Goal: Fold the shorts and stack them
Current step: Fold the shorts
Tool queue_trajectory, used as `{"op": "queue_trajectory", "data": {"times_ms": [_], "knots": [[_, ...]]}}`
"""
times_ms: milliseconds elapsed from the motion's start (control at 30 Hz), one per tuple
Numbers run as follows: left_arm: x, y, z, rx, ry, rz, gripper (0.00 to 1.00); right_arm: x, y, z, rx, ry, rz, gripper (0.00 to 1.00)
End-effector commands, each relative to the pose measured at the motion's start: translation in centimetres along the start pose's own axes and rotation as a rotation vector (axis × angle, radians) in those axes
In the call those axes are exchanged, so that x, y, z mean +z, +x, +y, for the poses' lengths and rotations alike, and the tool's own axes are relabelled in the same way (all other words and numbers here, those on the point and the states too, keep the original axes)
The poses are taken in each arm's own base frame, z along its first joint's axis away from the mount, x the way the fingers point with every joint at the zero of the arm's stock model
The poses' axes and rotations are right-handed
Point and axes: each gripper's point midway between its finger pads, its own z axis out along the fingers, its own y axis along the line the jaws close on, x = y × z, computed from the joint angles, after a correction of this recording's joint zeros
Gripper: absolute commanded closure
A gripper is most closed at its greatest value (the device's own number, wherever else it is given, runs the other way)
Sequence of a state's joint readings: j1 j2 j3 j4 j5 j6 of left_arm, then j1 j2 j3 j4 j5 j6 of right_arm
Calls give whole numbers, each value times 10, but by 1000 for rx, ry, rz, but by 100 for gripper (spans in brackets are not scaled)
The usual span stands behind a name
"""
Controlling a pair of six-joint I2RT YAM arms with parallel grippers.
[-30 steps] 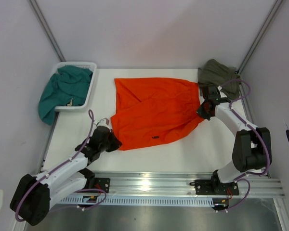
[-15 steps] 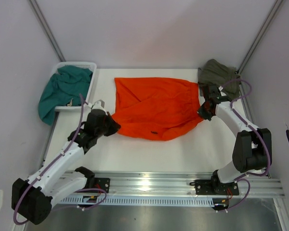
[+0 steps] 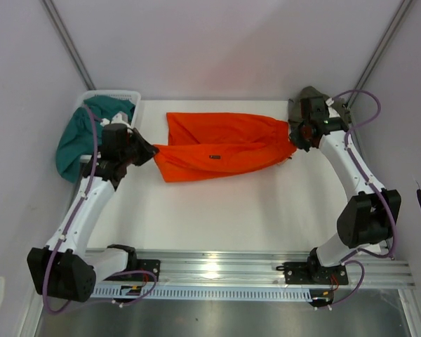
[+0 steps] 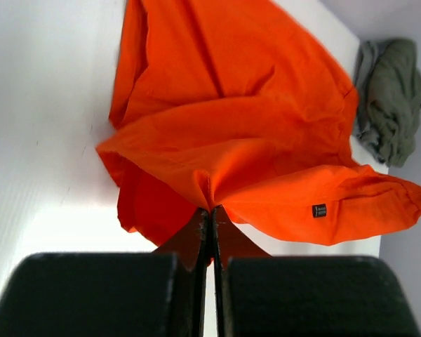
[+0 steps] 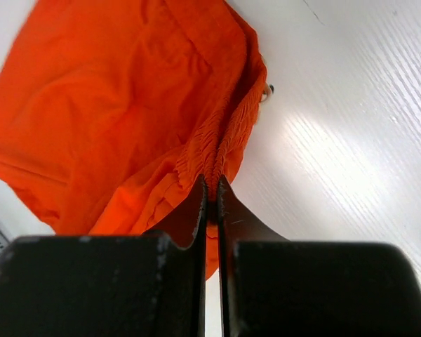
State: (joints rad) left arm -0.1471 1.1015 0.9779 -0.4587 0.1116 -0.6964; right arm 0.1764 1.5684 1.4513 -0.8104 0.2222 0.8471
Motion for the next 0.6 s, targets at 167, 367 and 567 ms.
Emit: {"op": "queue_trajectory", "data": {"times_ms": [167, 367, 567], "knots": [[1, -80, -46, 6, 119, -102, 100, 12, -35, 32, 68, -19, -37, 100], [26, -109, -59, -36, 131, -120, 100, 34, -43, 42, 129, -26, -53, 100], [56, -131, -51, -89, 106, -121, 100, 67, -53, 56, 147, -16, -45, 100]]}}
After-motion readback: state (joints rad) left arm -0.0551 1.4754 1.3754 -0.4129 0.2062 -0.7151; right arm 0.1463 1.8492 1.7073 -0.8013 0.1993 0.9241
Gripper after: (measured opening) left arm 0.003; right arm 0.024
